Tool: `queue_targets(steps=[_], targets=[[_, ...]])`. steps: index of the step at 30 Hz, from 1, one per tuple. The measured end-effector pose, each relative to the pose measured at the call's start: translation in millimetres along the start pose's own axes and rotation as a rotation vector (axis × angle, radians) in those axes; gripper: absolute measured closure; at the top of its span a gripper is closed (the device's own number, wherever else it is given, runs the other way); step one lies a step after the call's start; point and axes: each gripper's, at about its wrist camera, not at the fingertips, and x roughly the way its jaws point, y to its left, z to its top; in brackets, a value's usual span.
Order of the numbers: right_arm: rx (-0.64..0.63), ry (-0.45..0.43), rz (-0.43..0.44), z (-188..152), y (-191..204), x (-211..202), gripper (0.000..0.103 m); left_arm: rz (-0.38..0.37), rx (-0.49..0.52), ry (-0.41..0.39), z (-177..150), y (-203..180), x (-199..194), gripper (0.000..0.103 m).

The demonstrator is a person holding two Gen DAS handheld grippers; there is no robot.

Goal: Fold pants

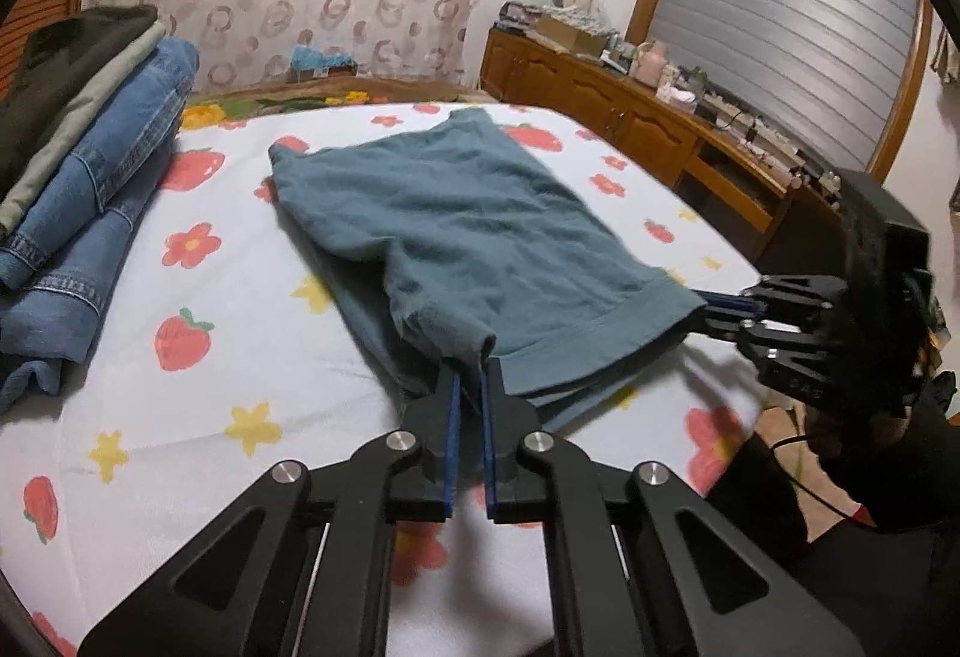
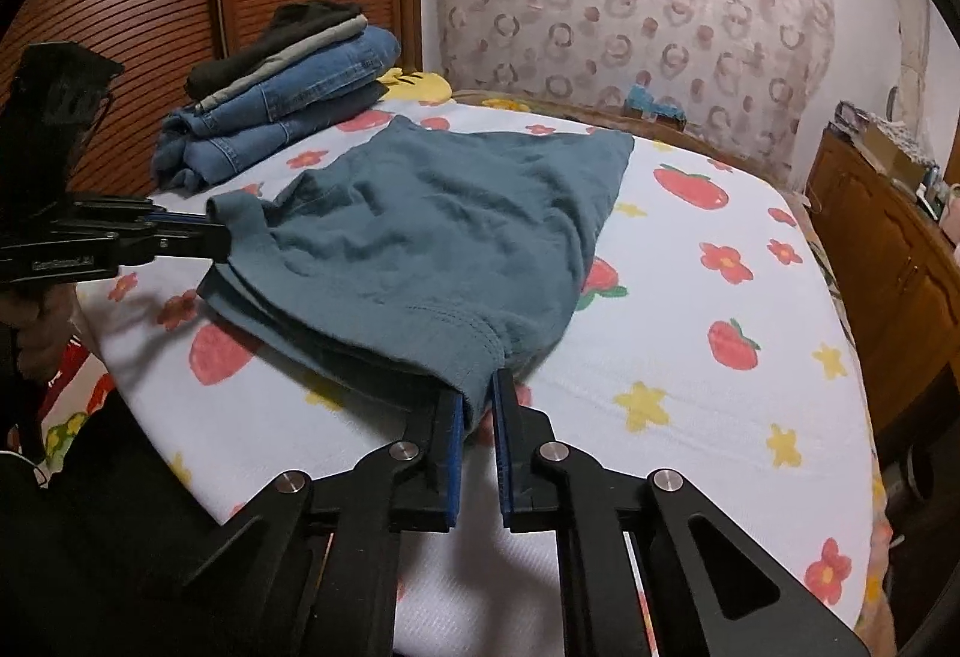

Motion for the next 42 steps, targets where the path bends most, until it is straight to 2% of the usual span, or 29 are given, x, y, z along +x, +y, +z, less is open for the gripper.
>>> queue_targets(steps=[8, 12, 19, 24, 27, 28, 29, 33, 37, 42], targets=[[0.045, -0.005, 0.021, -3, -9, -3, 0.095, -0.006, -0.012, 0.030, -13, -9, -8, 0.096], [0.053, 0.002, 0.030, -4, -10, 0, 0.095, 0.018, -0.038, 0.050, -21, -1, -2, 0.096], [0.056, 0.010, 0.054, -4, -7, -7, 0.095, 0.048, -0.041, 0.036, -20, 0, -10, 0.096], [0.056, 0.001, 0.060, -5, -7, -17, 0.095, 0.091, -0.035, 0.023, -13, 4, -18, 0.086], [0.061, -0.007, 0.063, -5, -8, -24, 0.095, 0.112, -0.032, 0.003, -10, 8, -20, 0.068], [0.062, -0.010, 0.064, -4, -8, -24, 0.095, 0.125, -0.028, 0.000, -9, 8, -20, 0.055], [0.062, -0.015, 0.064, -4, -9, -26, 0.095, 0.130, -0.024, -0.002, -8, 9, -19, 0.053], [0.066, -0.039, 0.065, 1, -8, -27, 0.095, 0.129, -0.024, 0.006, -1, 11, -13, 0.052], [0.076, -0.057, 0.066, 8, -8, -21, 0.095, 0.125, -0.012, -0.028, 7, 5, -14, 0.052], [0.080, -0.044, 0.062, 13, -6, -1, 0.093, 0.124, 0.009, -0.045, 16, 0, -13, 0.052]])
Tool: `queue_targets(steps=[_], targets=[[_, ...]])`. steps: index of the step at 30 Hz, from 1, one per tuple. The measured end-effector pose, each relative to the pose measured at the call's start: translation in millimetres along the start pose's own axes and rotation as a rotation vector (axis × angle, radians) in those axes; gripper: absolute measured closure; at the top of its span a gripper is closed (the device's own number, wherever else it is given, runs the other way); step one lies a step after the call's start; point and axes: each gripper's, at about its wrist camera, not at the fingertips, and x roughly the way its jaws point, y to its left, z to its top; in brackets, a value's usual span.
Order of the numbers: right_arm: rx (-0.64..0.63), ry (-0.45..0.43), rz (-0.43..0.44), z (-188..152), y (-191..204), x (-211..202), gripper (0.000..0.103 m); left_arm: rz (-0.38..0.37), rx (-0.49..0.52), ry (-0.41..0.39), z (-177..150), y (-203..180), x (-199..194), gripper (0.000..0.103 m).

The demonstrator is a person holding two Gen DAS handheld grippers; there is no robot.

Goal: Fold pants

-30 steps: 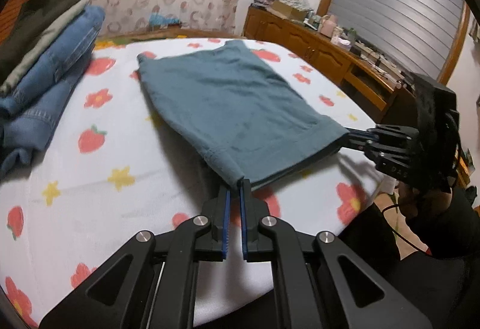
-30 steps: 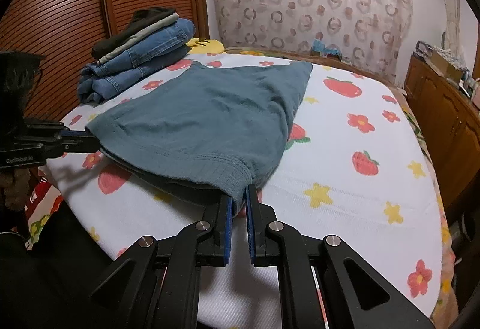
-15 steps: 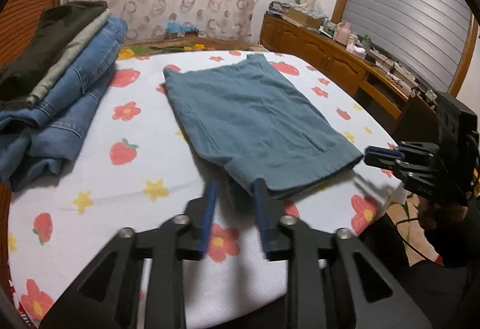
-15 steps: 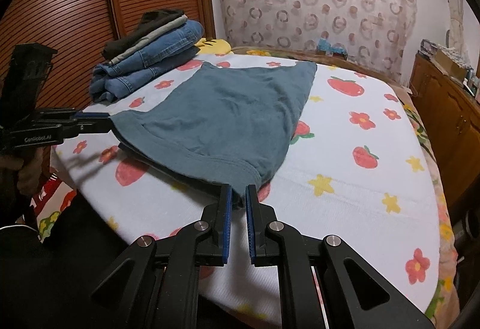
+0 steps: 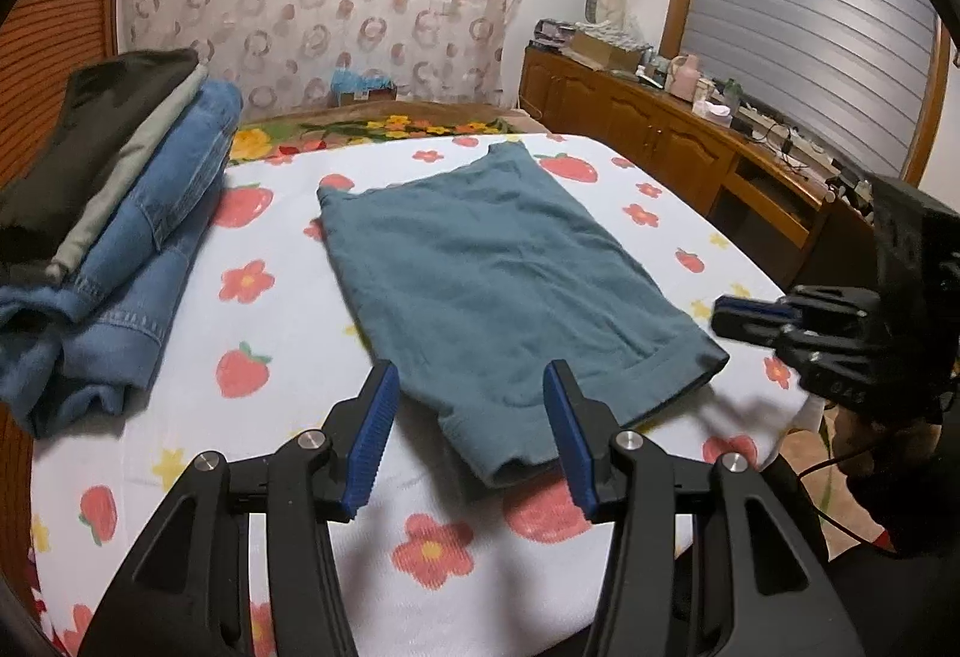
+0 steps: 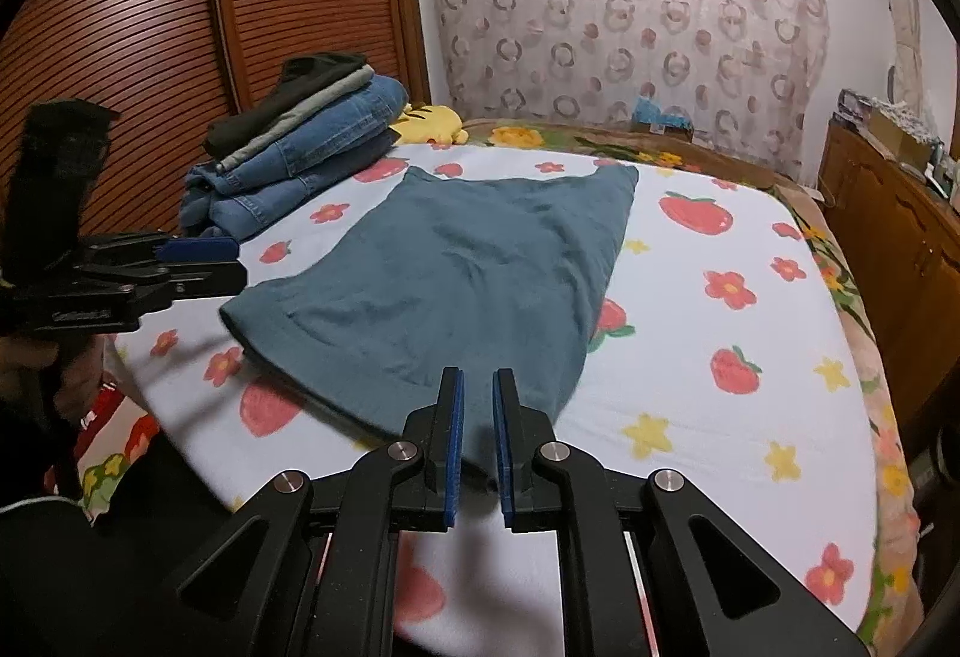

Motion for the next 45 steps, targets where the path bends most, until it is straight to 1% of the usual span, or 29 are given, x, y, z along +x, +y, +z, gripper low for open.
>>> queue_targets(steps=[2, 4, 6, 8, 12, 15, 18, 19, 21, 23, 25, 28, 29, 35, 38, 41, 45], targets=[[-0.001, 0.016, -0.005, 0, 3, 7, 0.092, 0.009, 0.003, 0.001, 1, -1, 2, 0.052], [-0.006, 0.027, -0.019, -2, 4, 13, 0.087, 0.019, 0.003, 0.011, 1, 1, 8, 0.052], [-0.004, 0.030, -0.029, -3, 4, 14, 0.077, 0.038, -0.001, 0.032, -3, 4, 15, 0.052], [0.003, 0.034, -0.035, -4, 2, 15, 0.072, 0.056, -0.009, 0.058, -7, 7, 22, 0.052], [0.013, 0.049, -0.038, -5, 0, 16, 0.070, 0.069, -0.021, 0.100, -18, 11, 33, 0.052], [0.024, 0.065, -0.039, -9, 0, 18, 0.070, 0.066, -0.033, 0.118, -24, 14, 39, 0.052], [0.027, 0.077, -0.042, -10, 0, 22, 0.068, 0.052, -0.057, 0.110, -27, 16, 39, 0.051], [0.030, 0.075, -0.045, -11, 0, 22, 0.066, 0.047, -0.067, 0.107, -28, 17, 40, 0.049], [0.039, 0.073, -0.049, -11, -1, 21, 0.060, 0.045, -0.080, 0.099, -29, 20, 40, 0.045], [0.059, 0.074, -0.044, -12, -5, 22, 0.056, 0.052, -0.082, 0.088, -30, 22, 40, 0.038], [0.067, 0.071, -0.037, -13, -7, 20, 0.054, 0.056, -0.078, 0.073, -32, 23, 40, 0.035], [0.059, 0.071, -0.044, -15, -5, 19, 0.054, 0.050, -0.045, 0.074, -34, 19, 41, 0.026], [0.059, 0.072, -0.045, -15, -5, 19, 0.054, 0.053, -0.032, 0.076, -35, 17, 41, 0.026], [0.069, 0.076, -0.039, -14, -6, 19, 0.054, 0.059, -0.032, 0.092, -35, 15, 40, 0.026], [0.073, 0.067, -0.040, -12, -8, 17, 0.054, 0.048, -0.043, 0.106, -33, 15, 38, 0.026], [0.085, 0.055, -0.034, -10, -9, 13, 0.054, 0.019, -0.069, 0.092, -33, 17, 32, 0.032], [0.091, 0.044, -0.036, -8, -8, 9, 0.054, -0.009, -0.073, 0.074, -34, 13, 25, 0.039]])
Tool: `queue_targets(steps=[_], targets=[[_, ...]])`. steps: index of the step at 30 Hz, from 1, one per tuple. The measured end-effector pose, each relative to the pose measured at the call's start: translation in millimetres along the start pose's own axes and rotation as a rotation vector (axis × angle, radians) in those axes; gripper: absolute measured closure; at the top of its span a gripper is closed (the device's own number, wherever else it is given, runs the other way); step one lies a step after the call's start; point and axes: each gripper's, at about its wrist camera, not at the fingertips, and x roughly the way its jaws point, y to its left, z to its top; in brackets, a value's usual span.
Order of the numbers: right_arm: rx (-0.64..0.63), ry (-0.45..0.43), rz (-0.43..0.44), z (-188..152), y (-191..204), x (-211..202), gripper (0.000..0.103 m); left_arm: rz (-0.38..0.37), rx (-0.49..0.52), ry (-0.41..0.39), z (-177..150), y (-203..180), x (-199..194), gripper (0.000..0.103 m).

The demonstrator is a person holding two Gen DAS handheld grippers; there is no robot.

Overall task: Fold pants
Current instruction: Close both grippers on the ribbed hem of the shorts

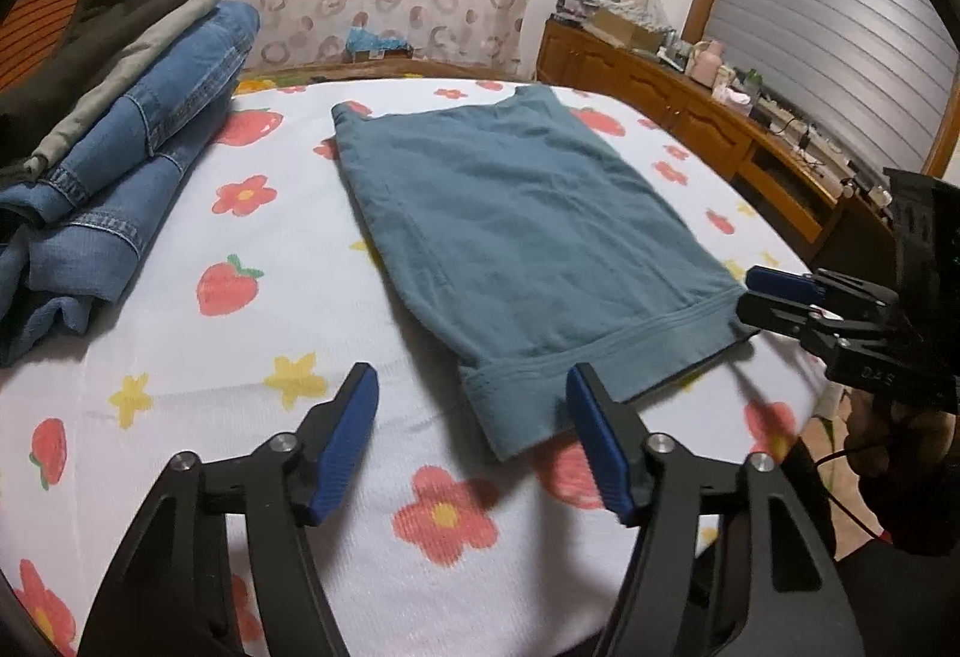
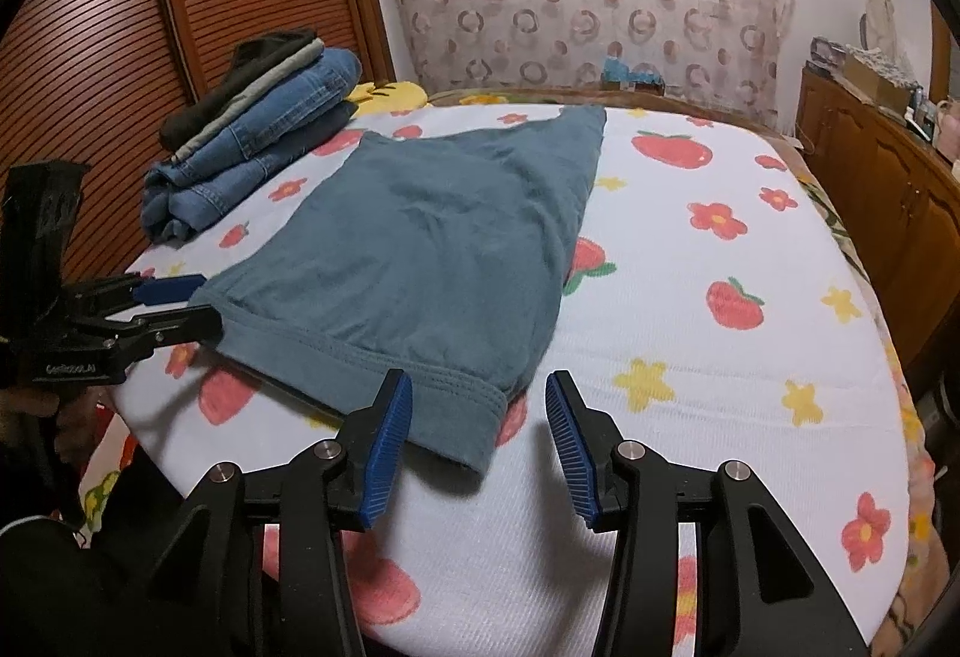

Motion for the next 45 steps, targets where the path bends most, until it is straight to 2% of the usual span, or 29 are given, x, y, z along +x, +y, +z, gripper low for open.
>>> queue_targets(steps=[5, 9, 13, 17, 21, 30, 33, 35, 39, 45], targets=[[0.000, 0.014, 0.002, -1, 2, 4, 0.062, -0.017, -0.018, 0.013, -3, 0, -1, 0.050], [-0.003, 0.037, 0.011, -3, 3, 9, 0.066, -0.019, -0.025, 0.034, -10, -2, 2, 0.053], [-0.001, 0.049, 0.024, -4, 3, 12, 0.067, -0.009, -0.012, 0.026, -13, -7, 1, 0.054], [-0.001, 0.048, 0.027, -4, 3, 11, 0.067, -0.017, -0.012, 0.027, -13, -9, 1, 0.061], [0.000, 0.047, 0.030, -4, 2, 10, 0.067, -0.040, -0.013, 0.032, -12, -12, 2, 0.062], [-0.002, 0.046, 0.033, -5, 3, 10, 0.067, -0.035, -0.014, 0.030, -11, -15, 2, 0.063], [-0.009, 0.047, 0.040, -5, 3, 11, 0.072, -0.021, -0.014, 0.025, -11, -14, 3, 0.072], [-0.008, 0.048, 0.046, -5, 2, 11, 0.073, -0.024, -0.023, 0.022, -11, -11, 4, 0.082], [-0.009, 0.049, 0.058, -4, 0, 11, 0.078, -0.053, -0.052, 0.015, -10, -4, 3, 0.088], [-0.009, 0.044, 0.068, -3, -1, 8, 0.086, -0.048, -0.035, 0.000, -10, -8, 0, 0.091]])
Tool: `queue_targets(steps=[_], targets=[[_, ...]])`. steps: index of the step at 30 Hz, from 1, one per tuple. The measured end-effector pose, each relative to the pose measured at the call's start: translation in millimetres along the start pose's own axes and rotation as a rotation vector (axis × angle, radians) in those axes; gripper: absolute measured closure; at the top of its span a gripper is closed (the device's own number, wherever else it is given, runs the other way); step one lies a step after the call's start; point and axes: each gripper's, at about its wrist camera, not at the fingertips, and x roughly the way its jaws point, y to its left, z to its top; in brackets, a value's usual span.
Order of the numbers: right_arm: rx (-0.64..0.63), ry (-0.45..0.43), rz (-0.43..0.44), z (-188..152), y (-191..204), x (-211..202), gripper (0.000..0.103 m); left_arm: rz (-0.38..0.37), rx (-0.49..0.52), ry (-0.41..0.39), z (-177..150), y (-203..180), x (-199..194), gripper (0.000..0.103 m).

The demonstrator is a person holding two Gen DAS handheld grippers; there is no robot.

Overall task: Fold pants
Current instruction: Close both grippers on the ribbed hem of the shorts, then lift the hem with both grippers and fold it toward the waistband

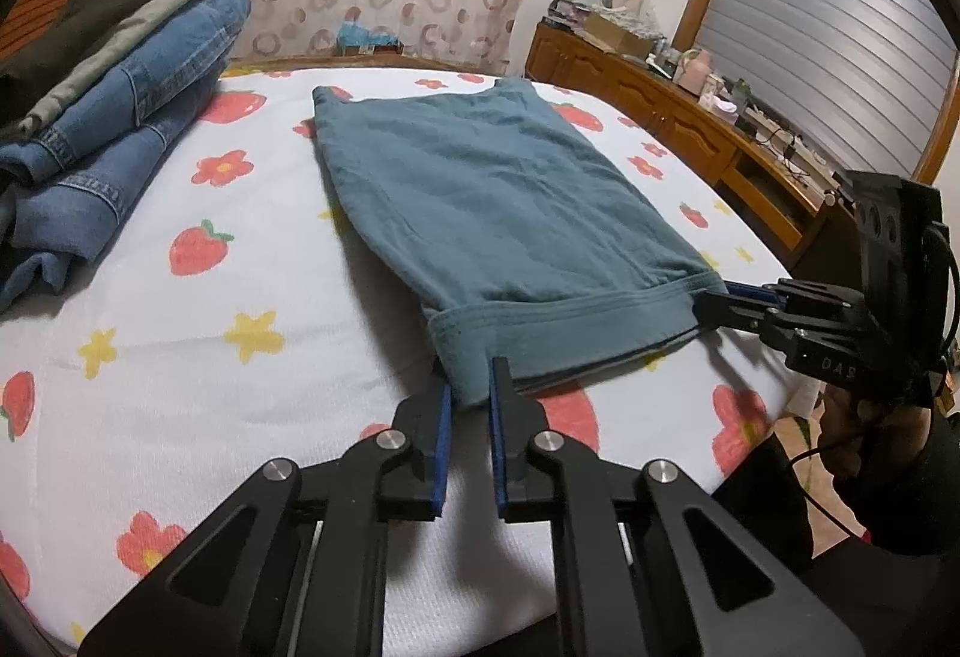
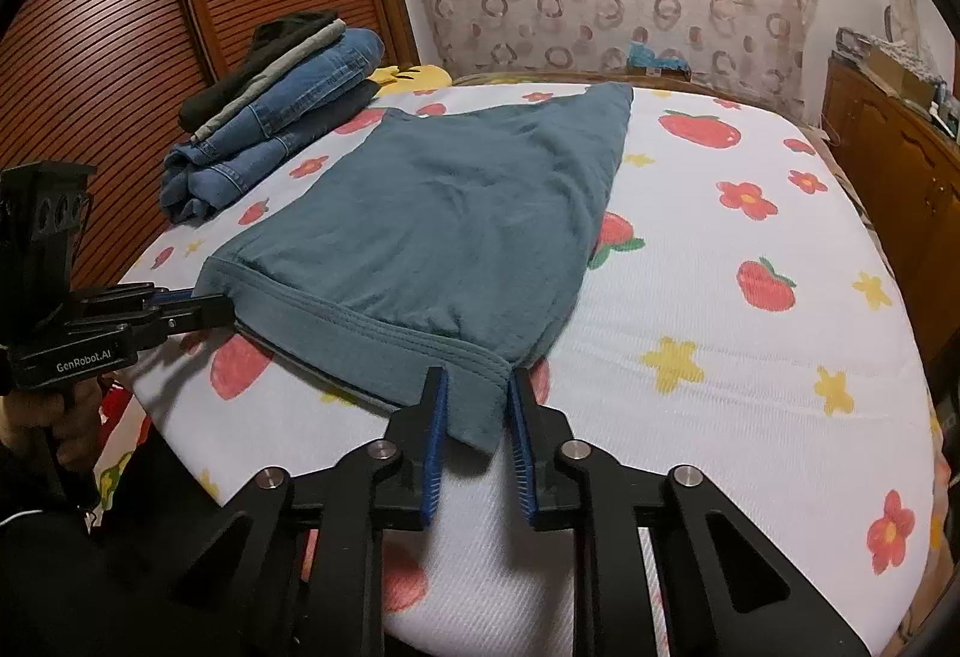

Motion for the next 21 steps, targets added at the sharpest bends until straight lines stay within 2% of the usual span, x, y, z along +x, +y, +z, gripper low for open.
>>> queue_targets(steps=[6, 21], targets=[[-0.011, -0.011, 0.017, 2, 4, -6, 0.092, -0.002, 0.004, -0.015, 1, 0, -6, 0.092], [-0.052, -0.054, 0.061, 5, 23, -36, 0.093, -0.006, 0.013, -0.097, 5, -2, -52, 0.094]])
